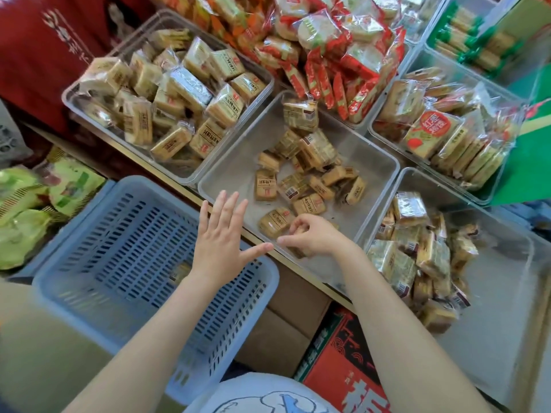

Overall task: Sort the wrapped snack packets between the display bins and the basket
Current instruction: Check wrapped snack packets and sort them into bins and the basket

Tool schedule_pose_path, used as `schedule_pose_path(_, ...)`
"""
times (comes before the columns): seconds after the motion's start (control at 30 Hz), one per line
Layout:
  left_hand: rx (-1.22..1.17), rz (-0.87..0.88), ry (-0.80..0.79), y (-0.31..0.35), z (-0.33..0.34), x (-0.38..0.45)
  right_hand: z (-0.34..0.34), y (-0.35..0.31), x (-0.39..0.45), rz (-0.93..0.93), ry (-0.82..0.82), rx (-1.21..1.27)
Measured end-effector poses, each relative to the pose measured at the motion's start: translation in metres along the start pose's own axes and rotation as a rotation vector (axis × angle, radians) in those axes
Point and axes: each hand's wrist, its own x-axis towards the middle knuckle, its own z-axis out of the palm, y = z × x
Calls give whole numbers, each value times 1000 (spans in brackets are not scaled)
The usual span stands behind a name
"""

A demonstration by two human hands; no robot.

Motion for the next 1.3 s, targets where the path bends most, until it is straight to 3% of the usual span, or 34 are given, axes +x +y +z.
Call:
schedule_pose_path(0.17,-35,-10,-7,-2,2,0,4,-12,2,-98,173,530)
schedule_pose_path(0.33,-73,7,38,-6,5,1,20,-15,28,-71,244,669)
schedule_pose_path(0.4,-77,24,51,-10,3,3,24,-16,39,-86,259,567)
schedule_pose_path(0.57,-99,9,66,-12,5,4,30,-15,62,-74,255,-62)
schedule_pose_path(0.87,-144,11,111,-14,12,4,29,-20,64,34,190,-442)
schedule_pose_path(1.03,-156,16,120,-15,16,4,30,-18,51,-17,67,-141)
schedule_pose_path(1.17,-164,13,89,-14,14,3,28,-19,44,-66,105,-57)
schedule_pose_path(1.3,-113,-37,-69,-11,1,5,21,-16,18,-114,171,167)
